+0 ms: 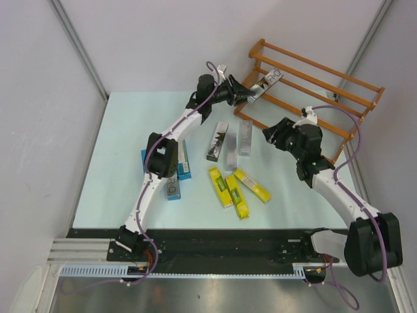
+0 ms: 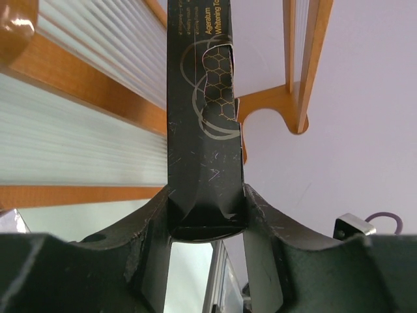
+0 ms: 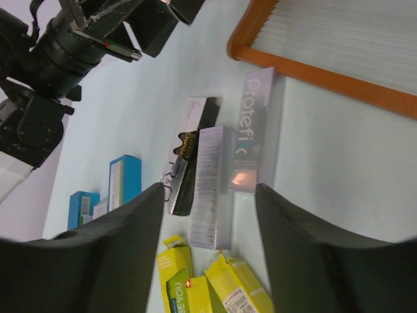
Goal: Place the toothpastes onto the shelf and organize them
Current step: Place the toothpaste on the shelf.
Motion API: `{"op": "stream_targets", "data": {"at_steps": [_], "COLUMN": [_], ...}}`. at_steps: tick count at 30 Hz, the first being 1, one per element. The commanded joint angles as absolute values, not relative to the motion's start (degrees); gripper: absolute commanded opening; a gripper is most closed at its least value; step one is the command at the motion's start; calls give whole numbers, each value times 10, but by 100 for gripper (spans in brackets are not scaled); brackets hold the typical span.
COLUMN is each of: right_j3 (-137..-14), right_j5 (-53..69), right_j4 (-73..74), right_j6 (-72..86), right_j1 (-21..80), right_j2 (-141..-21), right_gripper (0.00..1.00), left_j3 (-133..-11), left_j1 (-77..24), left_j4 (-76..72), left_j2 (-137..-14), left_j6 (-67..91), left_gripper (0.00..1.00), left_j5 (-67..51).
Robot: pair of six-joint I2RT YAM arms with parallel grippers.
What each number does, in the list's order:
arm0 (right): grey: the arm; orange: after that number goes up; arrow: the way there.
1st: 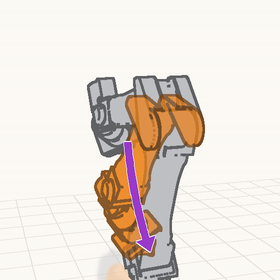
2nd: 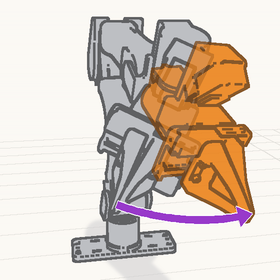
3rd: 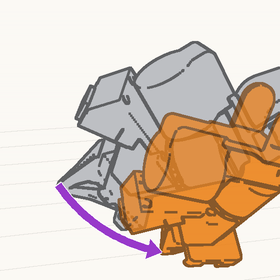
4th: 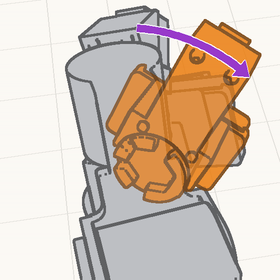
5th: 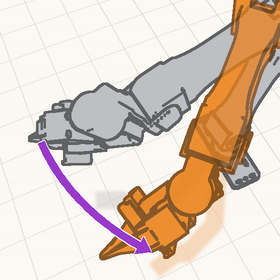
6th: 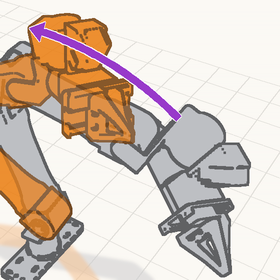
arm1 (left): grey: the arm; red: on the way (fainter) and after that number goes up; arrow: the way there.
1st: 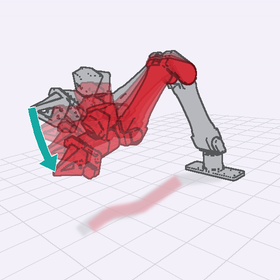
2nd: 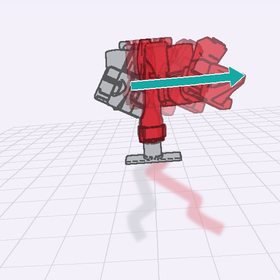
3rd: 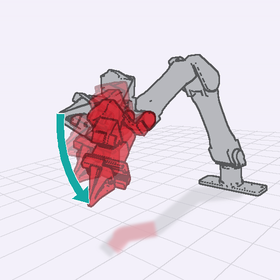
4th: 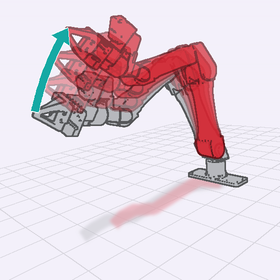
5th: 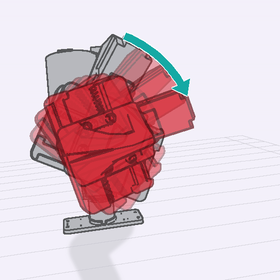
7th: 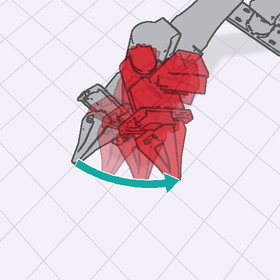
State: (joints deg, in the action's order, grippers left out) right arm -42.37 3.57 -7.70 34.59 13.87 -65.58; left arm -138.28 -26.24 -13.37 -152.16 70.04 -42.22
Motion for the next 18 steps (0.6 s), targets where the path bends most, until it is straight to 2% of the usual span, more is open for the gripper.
{"op": "stream_targets", "data": {"at_steps": [1,4,10,14,15,18], "right_j3": [-475,-495,-539,-562,-569,-604], "right_j5": [113,118,99,71,69,77], "right_j4": [-199,-242,-272,-280,-283,-284], "right_j6": [342,348,341,327,326,317], "right_j1": [132,133,138,146,147,149], "right_j2": [-709,-758,-816,-845,-865,-898], "right_gripper": [57,55,42,26,20,14], "left_j3": [-1419,-1415,-1414,-1415,-1417,-1420], "left_j1": [-259,-260,-257,-256,-256,-256], "left_j4": [-203,-213,-223,-227,-227,-228], "left_j2": [-1532,-1536,-1539,-1544,-1545,-1551], "left_j6": [737,751,766,775,775,776], "left_gripper": [46,43,44,45,46,50], "left_j5": [-395,-381,-339,-322,-319,-313]}}
